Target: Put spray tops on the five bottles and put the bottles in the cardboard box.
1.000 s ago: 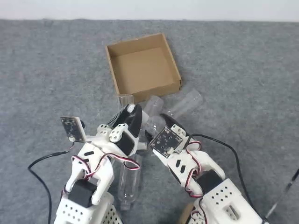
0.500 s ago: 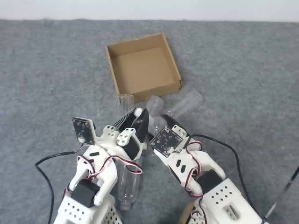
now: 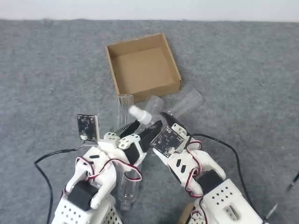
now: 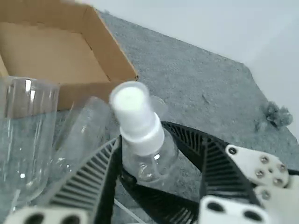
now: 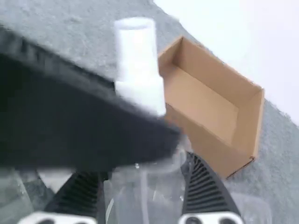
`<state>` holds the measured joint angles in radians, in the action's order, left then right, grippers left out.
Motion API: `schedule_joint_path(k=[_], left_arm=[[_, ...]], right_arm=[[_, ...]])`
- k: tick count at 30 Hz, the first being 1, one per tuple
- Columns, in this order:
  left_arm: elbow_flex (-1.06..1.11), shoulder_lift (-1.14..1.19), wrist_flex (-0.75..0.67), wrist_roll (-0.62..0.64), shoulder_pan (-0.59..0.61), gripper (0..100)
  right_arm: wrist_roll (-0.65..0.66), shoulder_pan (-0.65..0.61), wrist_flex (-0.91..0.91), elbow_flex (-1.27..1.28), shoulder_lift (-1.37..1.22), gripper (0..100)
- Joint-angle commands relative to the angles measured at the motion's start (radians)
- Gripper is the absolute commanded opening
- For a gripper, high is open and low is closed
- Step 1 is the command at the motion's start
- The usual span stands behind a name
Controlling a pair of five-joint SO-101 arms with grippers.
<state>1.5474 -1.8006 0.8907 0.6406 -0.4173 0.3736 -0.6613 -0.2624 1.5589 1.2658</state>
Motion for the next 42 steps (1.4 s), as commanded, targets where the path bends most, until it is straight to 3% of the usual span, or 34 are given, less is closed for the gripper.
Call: schedule_joint_path(k=[1, 5, 14, 27, 32, 42], left_arm=[[-0.096, -0.023, 0.035, 0.031, -0.003, 27], [-0.102, -0.023, 0.038, 0.032, 0.005, 27], [-0.148, -0.025, 0.018, 0.089, 0.164, 27], [-0.151, -0.023, 0.018, 0.129, 0.183, 27], [-0.173, -0.021, -0.012, 0.163, 0.313, 27], [-0.174, -0.020, -0.011, 0.068, 0.368, 27]], right_arm=[[-0.008, 0.002, 0.021, -0.032, 0.033, 2.7], [-0.006, 0.004, 0.021, -0.032, 0.033, 2.7], [-0.006, 0.004, 0.021, -0.032, 0.033, 2.7], [-0.011, 0.090, 0.053, -0.046, 0.033, 2.7], [-0.011, 0.091, 0.059, -0.048, 0.033, 2.7], [-0.011, 0.091, 0.061, -0.048, 0.033, 2.7]])
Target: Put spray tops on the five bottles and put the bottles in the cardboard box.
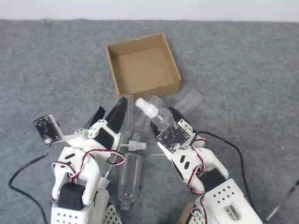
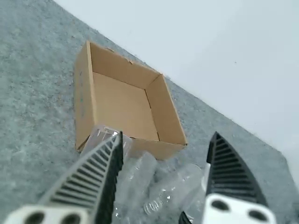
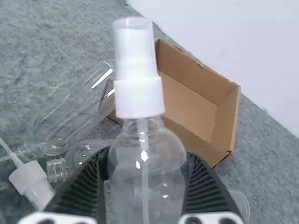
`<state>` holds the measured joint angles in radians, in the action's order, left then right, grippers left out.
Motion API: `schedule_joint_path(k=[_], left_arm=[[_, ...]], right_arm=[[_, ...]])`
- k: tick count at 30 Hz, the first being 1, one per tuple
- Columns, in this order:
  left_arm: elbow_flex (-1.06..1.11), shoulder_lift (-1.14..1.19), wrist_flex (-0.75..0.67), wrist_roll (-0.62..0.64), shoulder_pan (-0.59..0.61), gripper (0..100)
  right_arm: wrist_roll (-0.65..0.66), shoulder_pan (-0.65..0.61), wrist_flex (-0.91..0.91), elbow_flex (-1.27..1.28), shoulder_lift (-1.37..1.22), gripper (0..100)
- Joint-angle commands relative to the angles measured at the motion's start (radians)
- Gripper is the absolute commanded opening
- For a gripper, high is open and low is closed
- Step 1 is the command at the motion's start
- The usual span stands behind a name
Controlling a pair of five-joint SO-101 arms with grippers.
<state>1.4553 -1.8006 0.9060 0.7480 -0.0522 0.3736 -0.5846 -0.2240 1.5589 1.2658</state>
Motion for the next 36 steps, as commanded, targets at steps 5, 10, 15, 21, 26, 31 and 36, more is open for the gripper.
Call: schedule_joint_path(k=[5, 10, 15, 21, 26, 31, 36], left_arm=[[-0.102, -0.011, -0.015, -0.043, 0.003, 27], [-0.211, 0.169, 0.026, -0.064, 0.005, 27], [-0.343, 0.446, 0.058, -0.089, 0.005, 27], [-0.432, 0.663, 0.051, -0.092, 0.005, 27], [-0.481, 0.787, 0.037, -0.091, 0.005, 27], [-0.513, 0.921, -0.032, -0.091, 0.064, 27], [-0.598, 1.083, -0.040, -0.091, 0.091, 27]], right_arm=[[-0.011, 0.015, 0.019, -0.048, 0.033, 2.7], [-0.011, 0.015, 0.019, -0.048, 0.033, 2.7], [-0.011, 0.015, 0.019, -0.048, 0.033, 2.7], [-0.011, 0.015, 0.019, -0.048, 0.033, 2.7], [-0.009, 0.015, 0.019, -0.048, 0.033, 2.7], [-0.009, 0.015, 0.019, -0.048, 0.033, 2.7], [-0.009, 0.015, 0.019, -0.048, 0.033, 2.7]])
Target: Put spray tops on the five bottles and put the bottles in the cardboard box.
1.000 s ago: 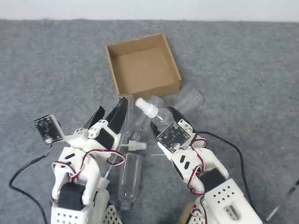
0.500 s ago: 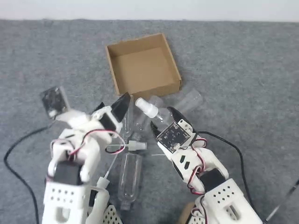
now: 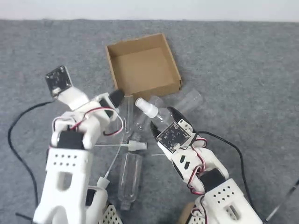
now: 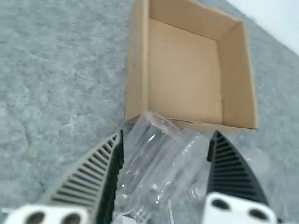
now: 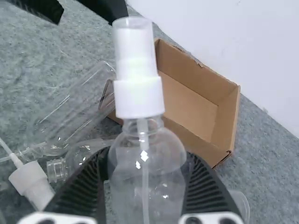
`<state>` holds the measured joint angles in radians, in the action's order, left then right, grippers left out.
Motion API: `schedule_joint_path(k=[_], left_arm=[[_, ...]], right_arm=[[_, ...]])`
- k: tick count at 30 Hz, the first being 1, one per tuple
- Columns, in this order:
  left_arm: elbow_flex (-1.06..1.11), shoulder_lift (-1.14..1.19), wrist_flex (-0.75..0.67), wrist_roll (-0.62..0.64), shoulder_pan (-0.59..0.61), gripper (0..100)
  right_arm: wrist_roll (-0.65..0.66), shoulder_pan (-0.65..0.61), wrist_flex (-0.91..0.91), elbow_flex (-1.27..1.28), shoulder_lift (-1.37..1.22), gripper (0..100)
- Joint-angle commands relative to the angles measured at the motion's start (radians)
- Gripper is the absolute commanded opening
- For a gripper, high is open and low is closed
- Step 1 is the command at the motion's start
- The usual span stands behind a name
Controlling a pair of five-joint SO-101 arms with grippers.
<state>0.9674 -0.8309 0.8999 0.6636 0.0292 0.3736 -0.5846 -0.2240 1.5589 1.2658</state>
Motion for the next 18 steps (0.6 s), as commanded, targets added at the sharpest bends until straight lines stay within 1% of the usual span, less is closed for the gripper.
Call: schedule_joint_path(k=[1, 18], left_arm=[[-0.125, 0.147, -0.034, -0.006, 0.009, 27], [-0.389, 0.615, -0.035, -0.006, 0.014, 27]], right_arm=[[-0.009, 0.015, 0.019, -0.048, 0.033, 2.7], [-0.011, 0.028, 0.019, -0.048, 0.033, 2.7]])
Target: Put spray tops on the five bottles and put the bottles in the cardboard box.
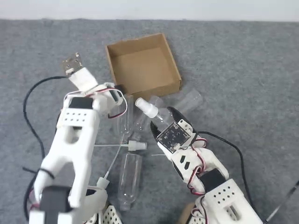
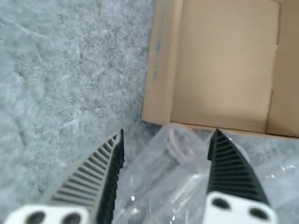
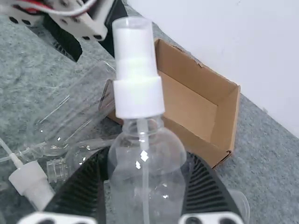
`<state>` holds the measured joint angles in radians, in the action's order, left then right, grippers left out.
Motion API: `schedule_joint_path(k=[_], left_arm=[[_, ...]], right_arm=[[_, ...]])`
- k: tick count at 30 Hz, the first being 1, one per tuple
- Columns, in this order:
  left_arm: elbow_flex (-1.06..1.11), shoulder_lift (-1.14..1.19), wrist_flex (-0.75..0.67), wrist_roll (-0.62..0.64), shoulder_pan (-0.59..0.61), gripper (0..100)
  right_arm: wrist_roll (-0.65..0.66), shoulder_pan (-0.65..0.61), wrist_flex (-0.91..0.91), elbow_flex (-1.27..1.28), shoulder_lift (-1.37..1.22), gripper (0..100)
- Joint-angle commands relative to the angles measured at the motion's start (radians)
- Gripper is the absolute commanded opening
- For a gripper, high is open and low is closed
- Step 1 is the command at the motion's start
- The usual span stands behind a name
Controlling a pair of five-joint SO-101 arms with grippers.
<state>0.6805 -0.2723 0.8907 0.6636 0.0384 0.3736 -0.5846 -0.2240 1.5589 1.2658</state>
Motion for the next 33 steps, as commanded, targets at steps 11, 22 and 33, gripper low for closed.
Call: schedule_joint_path(k=[11, 22, 33], left_arm=[[-0.205, 0.226, 0.002, -0.006, 0.000, 27], [-0.367, 0.381, 0.184, -0.011, -0.002, 25], [-0.430, 0.410, 0.253, -0.115, 0.006, 6]], right_arm=[[-0.012, 0.051, 0.019, -0.058, 0.033, 2.7], [-0.066, 0.114, 0.021, -0.075, 0.033, 2.7], [-0.112, 0.170, 0.019, -0.097, 0.033, 2.7]])
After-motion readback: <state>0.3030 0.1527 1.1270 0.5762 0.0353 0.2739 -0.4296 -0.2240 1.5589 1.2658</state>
